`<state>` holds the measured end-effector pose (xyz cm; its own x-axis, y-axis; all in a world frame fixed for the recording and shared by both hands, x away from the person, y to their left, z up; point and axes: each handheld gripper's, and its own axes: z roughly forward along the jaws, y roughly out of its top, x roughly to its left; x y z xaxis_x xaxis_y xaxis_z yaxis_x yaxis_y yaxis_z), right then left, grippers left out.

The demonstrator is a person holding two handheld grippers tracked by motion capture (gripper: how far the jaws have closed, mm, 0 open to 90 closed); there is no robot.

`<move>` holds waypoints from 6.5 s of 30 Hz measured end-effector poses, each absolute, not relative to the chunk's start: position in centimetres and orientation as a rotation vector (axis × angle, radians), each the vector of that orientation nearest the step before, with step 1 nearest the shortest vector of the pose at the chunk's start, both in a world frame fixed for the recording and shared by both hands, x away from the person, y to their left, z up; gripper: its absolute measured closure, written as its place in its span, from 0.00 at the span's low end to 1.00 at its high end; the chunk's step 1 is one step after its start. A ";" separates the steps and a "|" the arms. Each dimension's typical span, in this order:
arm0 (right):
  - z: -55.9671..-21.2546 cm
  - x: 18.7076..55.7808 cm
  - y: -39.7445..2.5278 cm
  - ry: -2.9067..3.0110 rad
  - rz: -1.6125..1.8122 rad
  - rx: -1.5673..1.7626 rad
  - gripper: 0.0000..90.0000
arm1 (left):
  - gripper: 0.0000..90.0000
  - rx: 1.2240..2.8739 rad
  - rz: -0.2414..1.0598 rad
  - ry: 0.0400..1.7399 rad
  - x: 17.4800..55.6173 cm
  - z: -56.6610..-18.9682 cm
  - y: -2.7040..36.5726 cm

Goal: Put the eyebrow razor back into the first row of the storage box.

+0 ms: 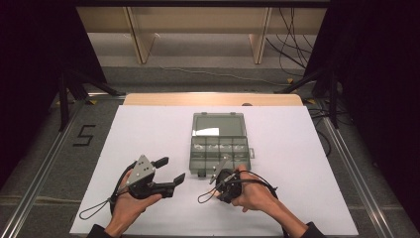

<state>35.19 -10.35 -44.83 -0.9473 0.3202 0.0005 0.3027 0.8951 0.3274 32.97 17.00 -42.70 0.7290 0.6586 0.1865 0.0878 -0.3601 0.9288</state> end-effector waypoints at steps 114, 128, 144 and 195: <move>-43.1 47.3 -15.6 2.600 0.862 0.671 0.82 | 0.24 1.862 0.675 0.592 32.9 -42.8 16.9; -43.6 47.4 -15.6 2.604 0.866 0.688 0.82 | 0.24 1.868 0.675 0.594 32.9 -42.8 16.9; -43.0 47.3 -16.1 2.572 0.909 0.752 0.68 | 0.24 1.876 0.672 0.590 32.9 -43.0 16.7; -41.8 48.6 -22.1 2.368 1.179 1.134 0.33 | 0.26 1.981 0.745 0.680 38.0 -43.3 14.1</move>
